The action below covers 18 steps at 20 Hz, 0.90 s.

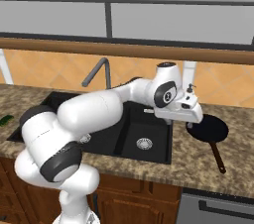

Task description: Pick the pan and sponge and place them into the sink. Then turn on the water.

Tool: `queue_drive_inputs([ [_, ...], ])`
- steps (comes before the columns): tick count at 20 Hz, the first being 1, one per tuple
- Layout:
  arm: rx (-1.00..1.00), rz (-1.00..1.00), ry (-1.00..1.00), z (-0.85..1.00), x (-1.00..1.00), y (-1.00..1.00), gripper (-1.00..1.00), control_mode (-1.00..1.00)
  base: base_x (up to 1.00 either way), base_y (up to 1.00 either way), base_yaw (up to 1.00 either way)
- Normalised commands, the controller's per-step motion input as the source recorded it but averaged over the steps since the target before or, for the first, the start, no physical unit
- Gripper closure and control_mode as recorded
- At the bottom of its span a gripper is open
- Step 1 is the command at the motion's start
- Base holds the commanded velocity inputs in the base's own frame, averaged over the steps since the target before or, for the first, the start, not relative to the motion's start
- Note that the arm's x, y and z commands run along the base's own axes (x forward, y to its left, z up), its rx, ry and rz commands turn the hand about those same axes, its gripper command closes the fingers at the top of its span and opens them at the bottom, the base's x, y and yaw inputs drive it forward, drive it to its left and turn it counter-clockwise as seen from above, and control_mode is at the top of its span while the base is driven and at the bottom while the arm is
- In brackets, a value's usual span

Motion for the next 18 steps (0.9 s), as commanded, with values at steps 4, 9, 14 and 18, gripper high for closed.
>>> queue_drive_inputs([
  [4,0.04,0.00,0.00,0.00,0.00,-0.18,-1.00,-1.00,0.00,0.00,0.00],
  [9,0.00,0.00,0.00,0.00,0.00,-0.12,-1.00,-1.00,0.00,0.00,0.00],
  [14,0.00,0.05,0.00,-0.03,0.00,-0.24,-1.00,-1.00,0.00,0.00,0.00],
  [18,0.00,0.21,0.02,-0.19,0.00,-0.23,-1.00,-1.00,0.00,0.00,0.00],
])
